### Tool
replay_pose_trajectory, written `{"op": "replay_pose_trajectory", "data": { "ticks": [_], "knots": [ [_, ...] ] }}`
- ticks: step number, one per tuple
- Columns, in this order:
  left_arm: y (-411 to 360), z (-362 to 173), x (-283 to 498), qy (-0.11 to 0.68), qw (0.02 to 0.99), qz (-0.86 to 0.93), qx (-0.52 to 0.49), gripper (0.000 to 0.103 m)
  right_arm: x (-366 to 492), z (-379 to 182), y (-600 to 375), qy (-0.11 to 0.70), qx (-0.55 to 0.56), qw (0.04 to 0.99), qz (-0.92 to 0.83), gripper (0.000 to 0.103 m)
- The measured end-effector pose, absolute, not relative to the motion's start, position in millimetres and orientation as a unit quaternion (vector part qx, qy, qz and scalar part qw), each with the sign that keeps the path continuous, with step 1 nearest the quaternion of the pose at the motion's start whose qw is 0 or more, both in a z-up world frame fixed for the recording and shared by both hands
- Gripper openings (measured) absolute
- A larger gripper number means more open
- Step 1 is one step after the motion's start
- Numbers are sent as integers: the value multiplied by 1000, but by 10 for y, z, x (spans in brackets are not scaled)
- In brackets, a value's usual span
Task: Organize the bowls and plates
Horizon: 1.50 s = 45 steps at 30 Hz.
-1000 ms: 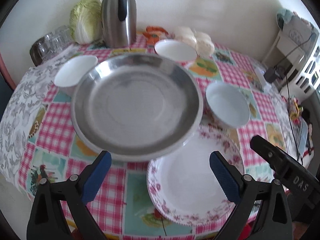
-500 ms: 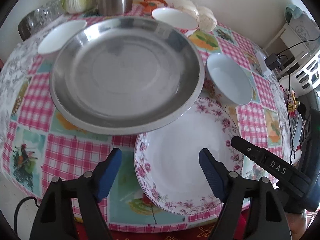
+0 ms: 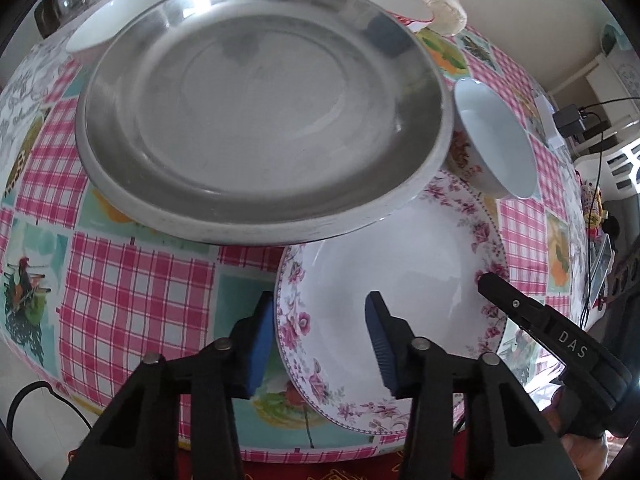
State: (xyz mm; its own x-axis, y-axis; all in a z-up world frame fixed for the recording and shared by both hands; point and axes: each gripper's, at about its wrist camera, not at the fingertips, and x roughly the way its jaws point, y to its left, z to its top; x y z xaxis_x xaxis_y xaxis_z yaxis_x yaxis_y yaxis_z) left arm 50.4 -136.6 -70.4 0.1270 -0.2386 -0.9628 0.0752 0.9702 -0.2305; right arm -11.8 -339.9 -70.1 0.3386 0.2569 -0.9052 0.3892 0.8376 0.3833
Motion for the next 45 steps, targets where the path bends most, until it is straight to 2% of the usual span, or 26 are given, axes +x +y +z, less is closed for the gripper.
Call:
{"op": "replay_pose_trajectory", "data": {
  "ticks": [8,19,26,45],
  "knots": [
    [-1288,-883,571,673,727,-96,-93,33,-77,-808,-3418,580,299,757,-41,16],
    [-1058,-915,581,671,723,-99,-127,33,-89,-809,-3477,575,313,755,-35,16],
    [-1114,-883,514,670,729,-94,-105,23,-105,-795,-3490,575,319,752,-38,16],
    [-1315,-834,464,668,727,-133,-91,18,-288,-721,-3725,562,337,754,-54,15]
  ]
}}
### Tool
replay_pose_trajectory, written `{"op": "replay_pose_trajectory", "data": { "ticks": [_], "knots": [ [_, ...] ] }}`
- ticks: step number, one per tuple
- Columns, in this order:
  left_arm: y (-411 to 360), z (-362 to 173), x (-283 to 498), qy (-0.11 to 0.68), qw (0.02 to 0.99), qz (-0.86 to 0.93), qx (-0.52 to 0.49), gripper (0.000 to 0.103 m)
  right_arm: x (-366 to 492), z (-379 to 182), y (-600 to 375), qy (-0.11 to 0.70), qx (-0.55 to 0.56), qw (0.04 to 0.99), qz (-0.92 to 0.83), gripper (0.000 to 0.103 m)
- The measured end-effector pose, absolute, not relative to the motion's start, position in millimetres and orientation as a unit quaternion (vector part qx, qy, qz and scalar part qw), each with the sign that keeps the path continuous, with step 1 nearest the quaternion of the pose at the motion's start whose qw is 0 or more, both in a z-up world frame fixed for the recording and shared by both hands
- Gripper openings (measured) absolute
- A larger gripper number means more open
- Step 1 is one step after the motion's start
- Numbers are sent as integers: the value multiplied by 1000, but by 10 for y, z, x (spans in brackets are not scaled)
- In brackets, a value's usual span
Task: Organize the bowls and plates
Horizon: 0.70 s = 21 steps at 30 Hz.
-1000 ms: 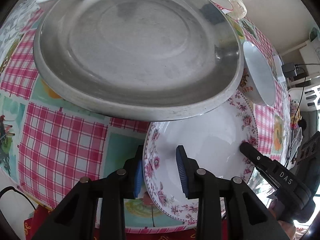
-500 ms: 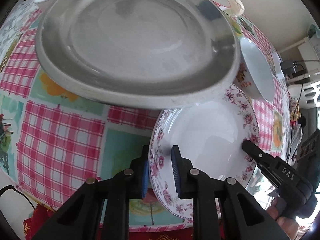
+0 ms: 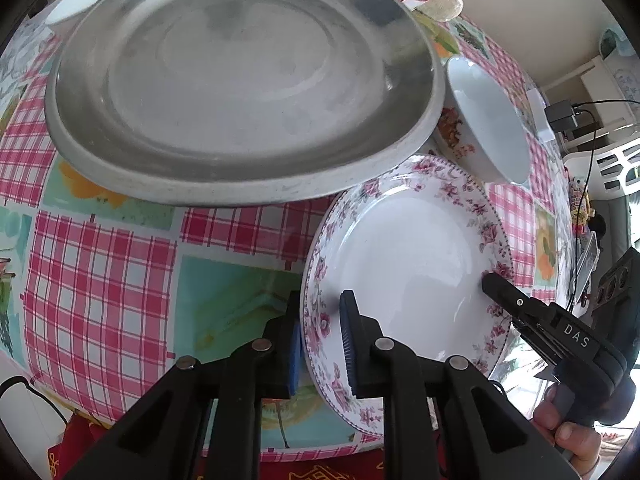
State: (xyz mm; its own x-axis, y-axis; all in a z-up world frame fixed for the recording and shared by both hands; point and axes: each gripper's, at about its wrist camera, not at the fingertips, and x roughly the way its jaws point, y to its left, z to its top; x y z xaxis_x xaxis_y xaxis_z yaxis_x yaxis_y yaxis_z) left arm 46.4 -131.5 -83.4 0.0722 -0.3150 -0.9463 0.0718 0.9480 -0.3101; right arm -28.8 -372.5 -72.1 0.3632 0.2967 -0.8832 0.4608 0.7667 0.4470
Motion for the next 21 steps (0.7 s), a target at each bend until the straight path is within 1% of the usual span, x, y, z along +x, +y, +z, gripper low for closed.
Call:
{"op": "replay_pose_trajectory", "data": {
  "ticks": [5,21],
  "knots": [
    [-1374,-775,473,662,729,-147,-94,15,-324,-633,-3786,550,331,765,-56,15],
    [-1446,-630,431,651,735,-169,-83,15,-512,-377,-3849,529,315,786,-54,15]
  ]
}}
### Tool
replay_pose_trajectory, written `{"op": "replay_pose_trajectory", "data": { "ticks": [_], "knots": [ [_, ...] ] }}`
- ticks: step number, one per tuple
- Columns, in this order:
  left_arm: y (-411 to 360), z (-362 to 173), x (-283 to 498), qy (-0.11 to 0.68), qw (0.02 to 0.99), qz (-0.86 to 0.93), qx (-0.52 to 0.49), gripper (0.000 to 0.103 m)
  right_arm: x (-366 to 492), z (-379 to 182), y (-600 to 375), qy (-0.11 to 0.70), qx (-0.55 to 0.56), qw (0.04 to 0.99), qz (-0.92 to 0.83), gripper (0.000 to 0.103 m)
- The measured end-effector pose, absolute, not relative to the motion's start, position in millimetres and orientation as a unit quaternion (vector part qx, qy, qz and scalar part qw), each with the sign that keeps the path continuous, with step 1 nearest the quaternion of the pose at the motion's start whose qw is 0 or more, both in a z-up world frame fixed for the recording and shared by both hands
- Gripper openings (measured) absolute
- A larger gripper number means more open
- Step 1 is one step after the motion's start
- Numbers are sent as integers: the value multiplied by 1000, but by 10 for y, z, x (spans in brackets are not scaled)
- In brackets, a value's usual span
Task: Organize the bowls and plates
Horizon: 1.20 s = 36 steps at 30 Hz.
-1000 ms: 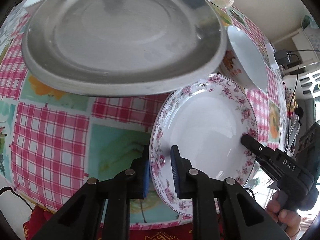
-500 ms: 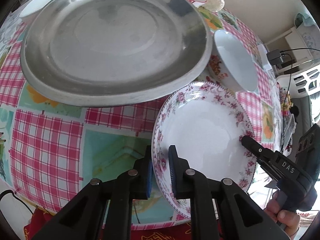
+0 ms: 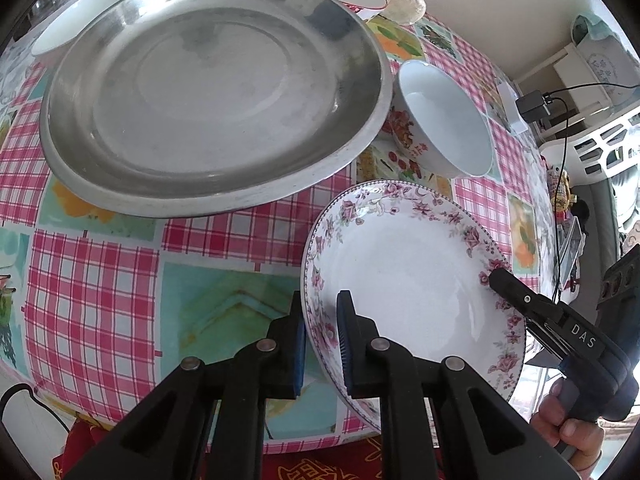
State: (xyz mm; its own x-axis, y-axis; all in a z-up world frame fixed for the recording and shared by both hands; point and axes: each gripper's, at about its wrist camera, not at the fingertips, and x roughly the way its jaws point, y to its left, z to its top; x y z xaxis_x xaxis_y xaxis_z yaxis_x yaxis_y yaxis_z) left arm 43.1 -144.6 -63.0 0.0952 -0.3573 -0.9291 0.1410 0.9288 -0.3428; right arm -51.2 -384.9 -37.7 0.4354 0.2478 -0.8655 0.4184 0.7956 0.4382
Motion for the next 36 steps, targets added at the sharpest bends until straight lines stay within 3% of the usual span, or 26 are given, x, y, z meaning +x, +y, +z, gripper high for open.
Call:
{"op": "replay_pose_trajectory", "data": {
  "ticks": [18,36],
  "knots": [
    [-1411,-246,301,596,769,-213,-84,15,-703,25,-3831,485,289,824,-49,15],
    [-1201,686,718,498,834,-204,-119,15,-205,800,-3637,420,272,866,-7,16]
  ]
}}
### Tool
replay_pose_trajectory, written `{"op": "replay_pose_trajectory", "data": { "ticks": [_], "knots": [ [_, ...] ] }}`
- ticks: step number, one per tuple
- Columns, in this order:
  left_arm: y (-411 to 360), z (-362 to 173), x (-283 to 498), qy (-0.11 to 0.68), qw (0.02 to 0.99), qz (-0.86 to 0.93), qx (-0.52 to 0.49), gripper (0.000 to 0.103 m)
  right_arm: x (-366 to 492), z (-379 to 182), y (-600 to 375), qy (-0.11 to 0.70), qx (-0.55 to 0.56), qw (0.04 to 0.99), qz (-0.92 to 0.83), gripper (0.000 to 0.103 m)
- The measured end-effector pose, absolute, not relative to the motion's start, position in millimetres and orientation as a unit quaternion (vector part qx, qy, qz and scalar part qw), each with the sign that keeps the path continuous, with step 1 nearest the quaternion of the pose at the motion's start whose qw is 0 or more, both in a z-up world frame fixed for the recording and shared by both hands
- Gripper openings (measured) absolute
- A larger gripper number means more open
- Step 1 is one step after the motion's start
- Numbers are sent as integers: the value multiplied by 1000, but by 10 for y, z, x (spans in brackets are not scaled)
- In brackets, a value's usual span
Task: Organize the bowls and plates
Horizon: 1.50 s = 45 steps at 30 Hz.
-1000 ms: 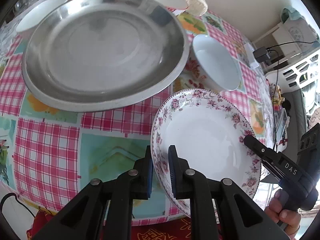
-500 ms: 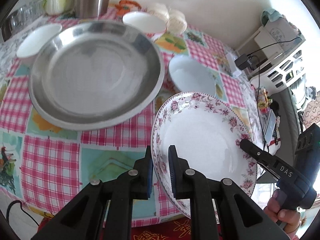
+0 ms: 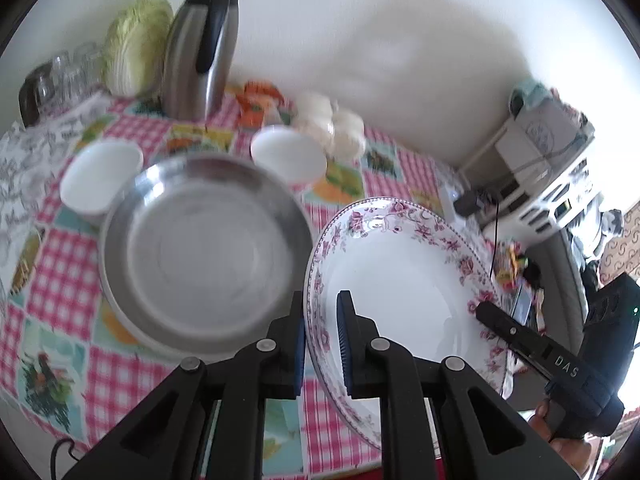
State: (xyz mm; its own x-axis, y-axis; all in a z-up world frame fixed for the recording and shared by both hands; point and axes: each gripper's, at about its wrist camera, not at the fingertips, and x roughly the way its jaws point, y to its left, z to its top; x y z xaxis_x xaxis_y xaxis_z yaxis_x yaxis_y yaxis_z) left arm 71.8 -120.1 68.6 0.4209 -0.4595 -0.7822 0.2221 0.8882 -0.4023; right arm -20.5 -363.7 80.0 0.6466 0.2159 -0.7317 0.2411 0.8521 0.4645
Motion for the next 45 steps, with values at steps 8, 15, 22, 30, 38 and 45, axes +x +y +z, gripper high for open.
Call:
{"op": "replay_pose_trajectory", "data": {
  "ticks": [8,15,22,30,38,45],
  "knots": [
    [-1132,861,1064,476,846,-192,-146,15,175,1010,-3589,394,277,876,18,16],
    [-1104,738,1315,484,840,-178,-171,15,471,941,-3598,393,280,875,30,16],
    [-1047,463,1438,507,830,-158,-170,15,631,611,-3578,424,285,859,38,16],
    [-861,222,1442,525,813,-149,-202,15,642,397,-3487,448,289,845,50,16],
    [-604,39,1482,540,803,-127,-220,15,747,199,-3282,473,289,830,61,16],
    [-328,-21,1519,539,798,-110,-247,15,851,104,-3063,487,281,824,75,16]
  ]
}}
